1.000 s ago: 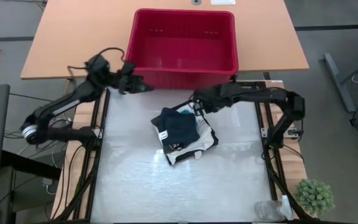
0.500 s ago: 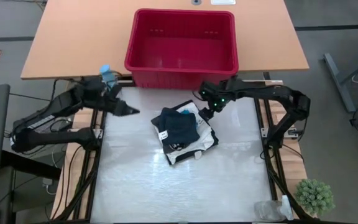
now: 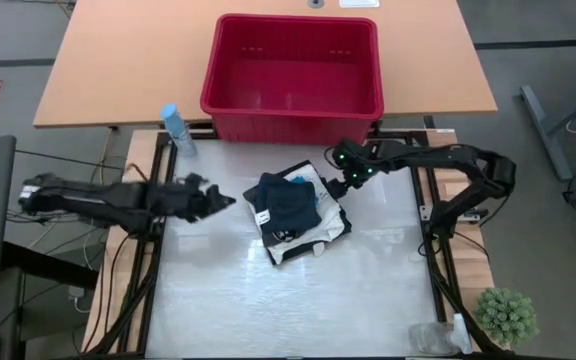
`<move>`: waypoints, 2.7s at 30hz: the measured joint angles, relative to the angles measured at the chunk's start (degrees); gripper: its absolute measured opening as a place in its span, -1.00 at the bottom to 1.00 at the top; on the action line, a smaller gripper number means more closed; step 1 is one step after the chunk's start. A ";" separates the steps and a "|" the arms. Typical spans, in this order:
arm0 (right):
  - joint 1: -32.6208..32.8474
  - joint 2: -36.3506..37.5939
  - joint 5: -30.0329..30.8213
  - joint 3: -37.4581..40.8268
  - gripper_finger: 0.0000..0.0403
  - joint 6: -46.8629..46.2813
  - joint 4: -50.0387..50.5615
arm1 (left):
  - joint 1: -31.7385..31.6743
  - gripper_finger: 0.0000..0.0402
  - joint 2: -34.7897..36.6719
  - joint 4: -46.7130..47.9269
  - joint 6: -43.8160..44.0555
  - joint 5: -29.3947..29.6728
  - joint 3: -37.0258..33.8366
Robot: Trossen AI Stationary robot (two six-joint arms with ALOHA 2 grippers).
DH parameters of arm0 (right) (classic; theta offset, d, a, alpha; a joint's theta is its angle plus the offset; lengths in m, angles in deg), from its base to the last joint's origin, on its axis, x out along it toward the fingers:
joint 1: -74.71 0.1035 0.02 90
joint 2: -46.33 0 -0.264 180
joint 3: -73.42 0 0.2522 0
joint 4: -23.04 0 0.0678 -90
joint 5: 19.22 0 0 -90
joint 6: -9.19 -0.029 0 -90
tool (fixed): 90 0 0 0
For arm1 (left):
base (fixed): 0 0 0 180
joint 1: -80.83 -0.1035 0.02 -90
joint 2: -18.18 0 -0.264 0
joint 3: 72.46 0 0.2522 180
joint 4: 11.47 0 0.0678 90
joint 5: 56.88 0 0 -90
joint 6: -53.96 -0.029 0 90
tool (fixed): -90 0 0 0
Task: Fold laundry
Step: Put the stacked clothes into the red bin
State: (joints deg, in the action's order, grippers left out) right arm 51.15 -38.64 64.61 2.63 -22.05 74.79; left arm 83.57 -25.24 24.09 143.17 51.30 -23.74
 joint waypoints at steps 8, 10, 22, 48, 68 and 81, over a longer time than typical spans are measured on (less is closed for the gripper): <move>-0.20 1.54 -3.30 4.13 0.58 -3.13 -10.32 | 10.11 0.32 -8.80 -24.18 9.94 11.34 -13.04; 0.03 0.45 -4.37 4.34 0.58 -2.25 -11.86 | 12.68 0.32 -11.56 -25.86 12.49 12.80 -13.27; -0.65 -1.53 -4.50 4.29 0.58 -3.20 -15.05 | 16.75 0.32 -31.56 -35.83 18.98 18.21 -13.38; -0.20 -1.60 -2.07 10.11 0.58 -5.35 -22.85 | 2.56 0.32 -48.99 -56.70 -0.75 12.15 -9.22; 2.64 -10.71 -5.39 17.50 0.56 -17.99 -42.63 | -5.66 0.32 -56.87 -54.93 -5.18 -1.21 -2.21; 3.60 -13.33 -7.19 17.65 -0.13 -21.69 -48.98 | -6.25 -0.22 -59.21 -49.18 -6.84 -3.80 0.17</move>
State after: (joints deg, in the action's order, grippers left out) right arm 54.74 -51.98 57.42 20.28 -43.74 25.82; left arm 77.32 -84.45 -25.09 136.32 47.50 -23.58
